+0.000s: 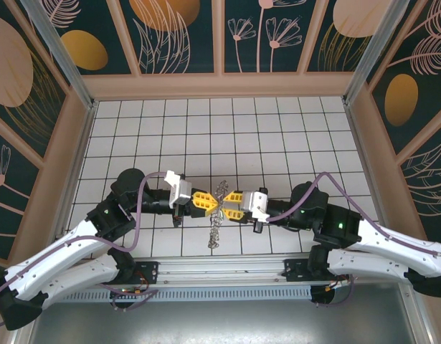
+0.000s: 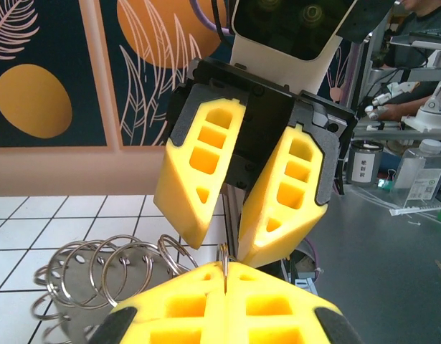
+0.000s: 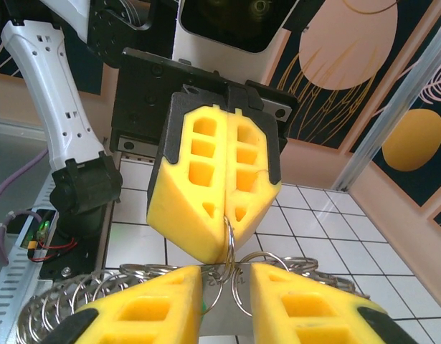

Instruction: Put the keys on the keyring

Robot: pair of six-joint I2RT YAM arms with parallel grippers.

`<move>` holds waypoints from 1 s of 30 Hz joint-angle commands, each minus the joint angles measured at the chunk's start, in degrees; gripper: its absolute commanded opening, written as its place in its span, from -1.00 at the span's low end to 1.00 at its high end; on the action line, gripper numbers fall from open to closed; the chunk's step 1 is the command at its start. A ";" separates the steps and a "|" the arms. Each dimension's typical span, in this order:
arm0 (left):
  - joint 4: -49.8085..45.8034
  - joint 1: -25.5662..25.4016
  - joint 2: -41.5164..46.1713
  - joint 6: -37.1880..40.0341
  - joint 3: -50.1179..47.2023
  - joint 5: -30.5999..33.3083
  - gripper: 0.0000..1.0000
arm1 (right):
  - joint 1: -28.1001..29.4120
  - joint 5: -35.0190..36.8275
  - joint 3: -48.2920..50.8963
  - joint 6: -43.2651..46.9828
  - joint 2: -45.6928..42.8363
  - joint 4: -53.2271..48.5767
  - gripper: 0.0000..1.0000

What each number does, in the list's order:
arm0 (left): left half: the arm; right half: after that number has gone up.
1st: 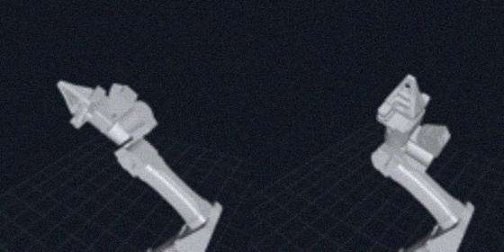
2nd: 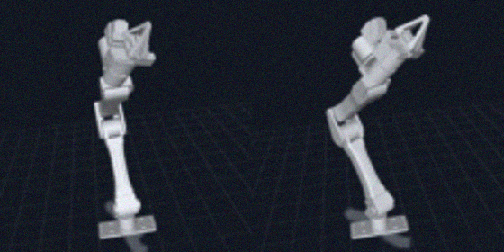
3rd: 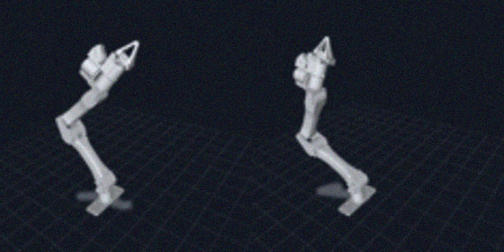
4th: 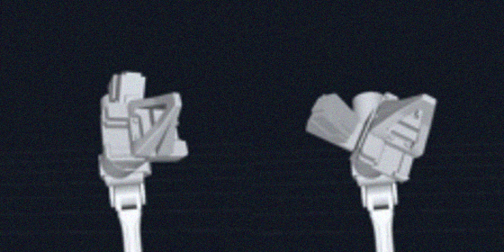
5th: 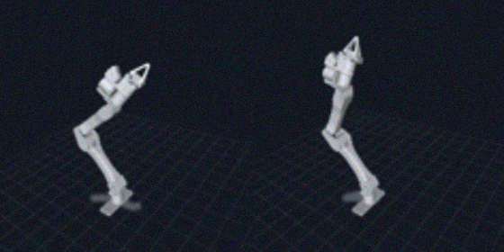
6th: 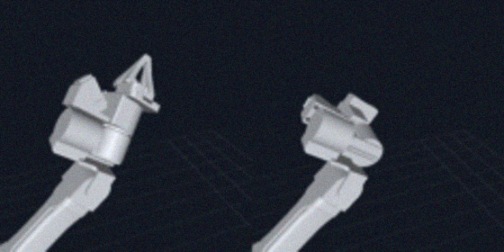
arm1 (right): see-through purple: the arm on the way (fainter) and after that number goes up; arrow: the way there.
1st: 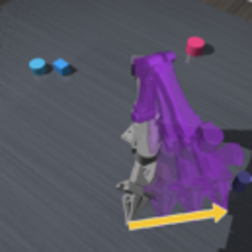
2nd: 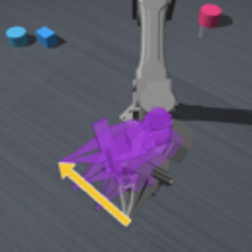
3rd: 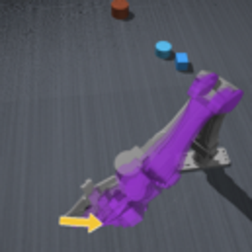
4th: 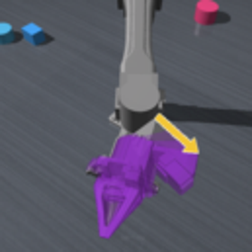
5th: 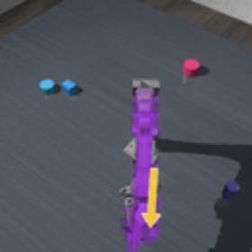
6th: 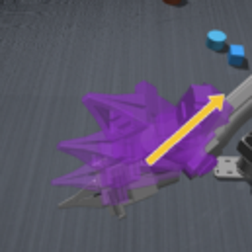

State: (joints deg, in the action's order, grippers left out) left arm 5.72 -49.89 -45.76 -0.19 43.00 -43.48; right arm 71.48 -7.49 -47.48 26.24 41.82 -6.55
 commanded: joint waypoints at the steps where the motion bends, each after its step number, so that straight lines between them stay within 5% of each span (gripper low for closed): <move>1: 1.32 -0.29 0.14 0.88 2.17 -0.88 -1.00 | 0.11 -1.13 0.36 -1.34 0.34 2.99 -0.59; 10: 1.80 -0.28 0.18 0.60 2.19 -1.54 -1.00 | -0.54 -1.47 0.09 -2.06 1.63 2.60 -0.62; 17: 1.84 -0.25 0.06 0.50 2.23 -1.40 -1.00 | -1.09 -0.11 -1.18 -1.73 2.76 0.81 -1.00; 25: -16.35 -0.33 -4.90 9.37 8.96 9.28 -0.90 | -3.63 6.62 -8.02 -0.69 8.19 -10.81 -1.00; 30: -21.78 -0.31 -8.36 12.42 11.36 10.74 -0.94 | -4.46 6.34 -11.16 -0.06 12.11 -15.20 -1.00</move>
State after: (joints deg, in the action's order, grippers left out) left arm -11.79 -49.60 -52.42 9.26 52.23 -32.91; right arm 67.11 -1.56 -56.14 24.97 51.57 -19.64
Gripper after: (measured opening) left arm 0.037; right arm 0.038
